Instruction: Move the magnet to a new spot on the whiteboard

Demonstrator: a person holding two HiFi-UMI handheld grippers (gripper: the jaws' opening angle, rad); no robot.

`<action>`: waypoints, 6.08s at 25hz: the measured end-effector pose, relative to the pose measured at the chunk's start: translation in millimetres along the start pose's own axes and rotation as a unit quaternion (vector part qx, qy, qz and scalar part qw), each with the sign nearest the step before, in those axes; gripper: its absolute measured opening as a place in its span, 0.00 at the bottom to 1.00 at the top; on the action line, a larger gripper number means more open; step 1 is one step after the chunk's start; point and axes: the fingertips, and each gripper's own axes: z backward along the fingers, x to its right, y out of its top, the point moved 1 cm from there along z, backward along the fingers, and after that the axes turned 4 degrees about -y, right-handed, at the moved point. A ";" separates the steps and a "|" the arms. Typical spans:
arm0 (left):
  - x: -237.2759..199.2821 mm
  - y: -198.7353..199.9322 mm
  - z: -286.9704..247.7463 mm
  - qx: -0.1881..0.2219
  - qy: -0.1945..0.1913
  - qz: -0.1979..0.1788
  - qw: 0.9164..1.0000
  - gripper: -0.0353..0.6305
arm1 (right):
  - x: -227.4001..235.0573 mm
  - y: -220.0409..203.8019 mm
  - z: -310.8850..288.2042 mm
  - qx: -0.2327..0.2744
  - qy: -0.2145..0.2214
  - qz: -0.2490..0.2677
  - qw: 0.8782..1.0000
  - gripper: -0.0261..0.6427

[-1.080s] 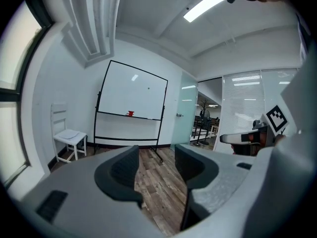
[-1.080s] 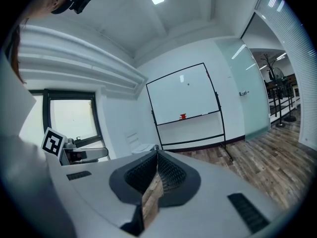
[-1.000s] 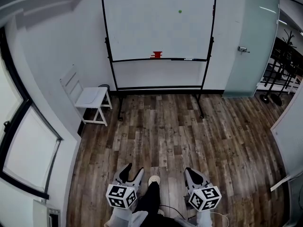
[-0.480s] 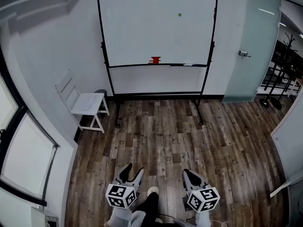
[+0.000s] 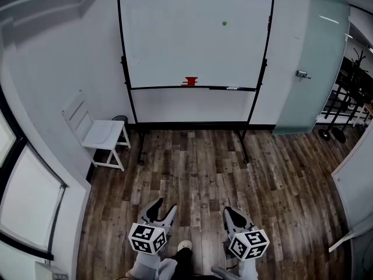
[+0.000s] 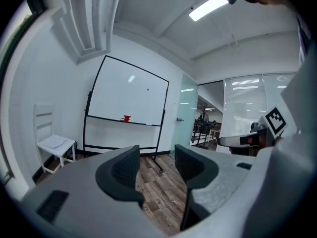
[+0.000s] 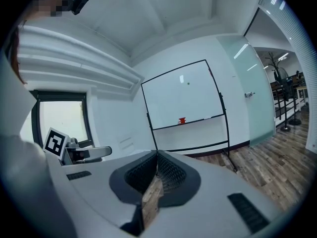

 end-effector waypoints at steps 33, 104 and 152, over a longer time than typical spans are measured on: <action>-115.3 43.7 -125.4 -0.002 -0.024 -0.001 1.000 0.38 | 21.5 44.1 -177.5 -0.006 0.003 0.011 1.000 0.08; -278.5 103.2 -431.8 -0.011 0.020 0.015 1.000 0.38 | 191.9 130.1 -493.0 -0.036 0.033 -0.003 0.999 0.08; -347.6 131.2 -561.6 -0.012 0.021 0.023 0.999 0.38 | 250.6 161.4 -618.2 -0.044 0.031 -0.014 0.998 0.08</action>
